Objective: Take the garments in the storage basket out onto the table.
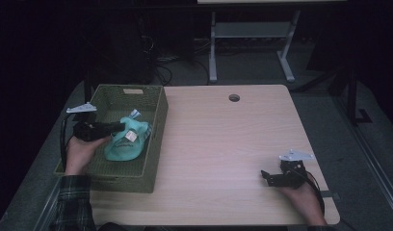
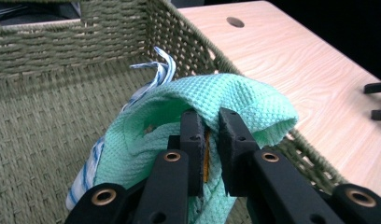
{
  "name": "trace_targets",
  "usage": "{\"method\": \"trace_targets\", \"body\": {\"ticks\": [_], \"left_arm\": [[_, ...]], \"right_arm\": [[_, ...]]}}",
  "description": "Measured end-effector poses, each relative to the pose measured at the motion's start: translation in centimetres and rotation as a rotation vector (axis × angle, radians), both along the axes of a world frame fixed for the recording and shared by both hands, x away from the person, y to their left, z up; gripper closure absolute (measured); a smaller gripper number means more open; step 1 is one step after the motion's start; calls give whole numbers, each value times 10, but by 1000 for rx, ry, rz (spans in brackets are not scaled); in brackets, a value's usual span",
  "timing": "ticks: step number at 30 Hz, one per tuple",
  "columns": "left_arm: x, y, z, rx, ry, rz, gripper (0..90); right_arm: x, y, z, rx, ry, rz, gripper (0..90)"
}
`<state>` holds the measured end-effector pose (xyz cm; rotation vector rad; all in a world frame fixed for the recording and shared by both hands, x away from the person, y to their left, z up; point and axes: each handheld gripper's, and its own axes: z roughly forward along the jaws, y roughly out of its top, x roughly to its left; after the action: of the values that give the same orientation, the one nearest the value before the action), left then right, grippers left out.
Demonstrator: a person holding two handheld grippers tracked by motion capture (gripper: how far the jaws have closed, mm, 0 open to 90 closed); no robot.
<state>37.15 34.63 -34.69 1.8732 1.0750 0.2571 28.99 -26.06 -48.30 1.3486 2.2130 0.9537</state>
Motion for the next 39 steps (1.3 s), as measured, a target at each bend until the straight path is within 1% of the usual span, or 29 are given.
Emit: {"method": "trace_targets", "body": {"ticks": [3, 5, 7, 12, 15, 16, 17, 20, 24, 26, 34, 39], "left_arm": [[0, 0, 4, -7, -4, 0, 804], [1, -2, 8, -22, -14, -1, 804], [2, -3, 12, -18, -24, -2, 804], [2, -7, 23, -39, -44, -11, 804], [2, -9, 30, -40, -57, -16, 803], [2, -9, 30, -40, -57, -16, 804], [2, -11, 36, -36, -67, -17, 804], [2, -13, 45, -31, -84, -23, 804], [1, -15, 58, -36, -110, -29, 805], [1, -17, 64, -46, -120, -34, 805], [1, -27, 82, -65, -153, -63, 805], [0, -36, 91, -77, -172, -81, 805]], "right_arm": [[0, 0, 0, 0, 0, 0, 73], [0, 0, 0, 1, 0, 0, 73], [0, 0, 0, 0, -1, 0, 73], [0, 0, 0, 0, 0, -2, 72], [0, 0, 0, 0, -1, -2, 72], [0, 0, 0, 0, 0, -3, 72], [0, 0, 0, -1, -2, -1, 72], [0, 0, 0, 0, -1, -2, 72], [0, 0, 0, 1, -2, -4, 72], [0, 0, 0, 1, -1, -3, 72], [0, 0, 0, 0, -1, -3, 72], [0, 0, 0, -1, -1, -1, 72]]}}
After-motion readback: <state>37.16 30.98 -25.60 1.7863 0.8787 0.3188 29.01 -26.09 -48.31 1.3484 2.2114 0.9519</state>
